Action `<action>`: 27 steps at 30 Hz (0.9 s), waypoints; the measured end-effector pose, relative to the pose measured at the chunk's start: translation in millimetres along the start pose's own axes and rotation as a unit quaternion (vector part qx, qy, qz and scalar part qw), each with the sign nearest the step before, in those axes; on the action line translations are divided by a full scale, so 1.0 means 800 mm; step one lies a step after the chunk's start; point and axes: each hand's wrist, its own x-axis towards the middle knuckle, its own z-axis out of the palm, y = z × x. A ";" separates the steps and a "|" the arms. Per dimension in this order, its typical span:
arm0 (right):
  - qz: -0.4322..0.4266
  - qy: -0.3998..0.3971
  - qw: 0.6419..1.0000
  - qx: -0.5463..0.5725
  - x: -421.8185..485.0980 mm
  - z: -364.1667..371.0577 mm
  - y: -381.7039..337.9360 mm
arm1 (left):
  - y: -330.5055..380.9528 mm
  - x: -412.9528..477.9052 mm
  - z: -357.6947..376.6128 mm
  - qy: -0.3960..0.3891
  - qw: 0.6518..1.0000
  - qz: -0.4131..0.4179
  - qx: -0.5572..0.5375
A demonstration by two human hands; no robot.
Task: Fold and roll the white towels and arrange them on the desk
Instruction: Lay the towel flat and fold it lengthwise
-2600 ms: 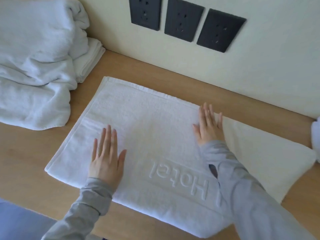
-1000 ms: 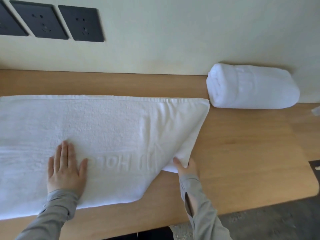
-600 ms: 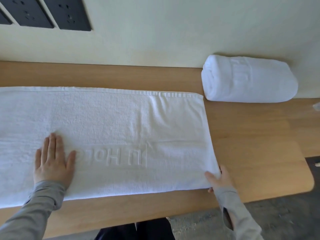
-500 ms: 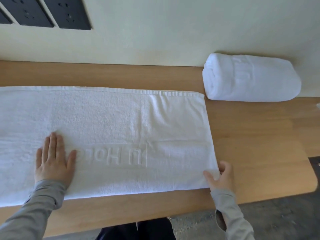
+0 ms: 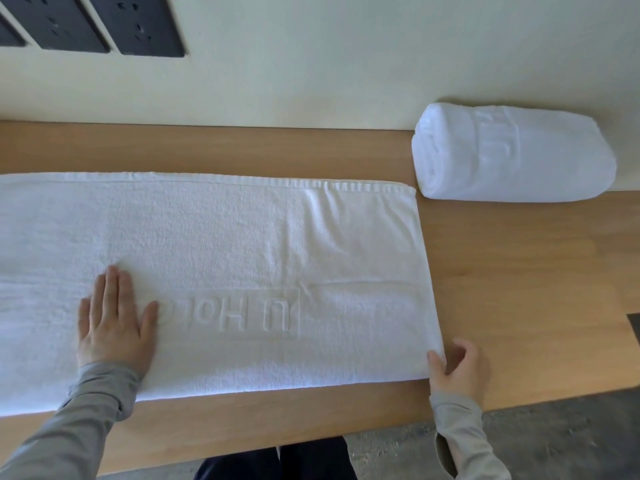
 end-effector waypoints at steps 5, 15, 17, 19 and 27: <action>-0.326 -0.003 0.945 -0.040 -0.081 0.068 -0.126 | 0.005 -0.002 -0.001 0.020 1.000 0.001 0.005; -0.646 -0.204 0.674 -0.292 -0.142 0.186 -0.221 | 0.002 -0.003 -0.001 0.013 1.000 0.014 0.004; -0.598 -0.173 0.725 -0.294 -0.081 0.162 -0.194 | 0.000 -0.003 0.001 0.013 1.000 0.014 0.003; -0.527 -0.136 0.781 -0.305 -0.014 0.128 -0.153 | -0.002 -0.003 0.001 0.012 1.000 0.015 0.005; -0.324 -0.107 0.898 -0.278 0.077 0.059 -0.110 | 0.013 -0.005 -0.007 0.010 1.000 0.011 -0.001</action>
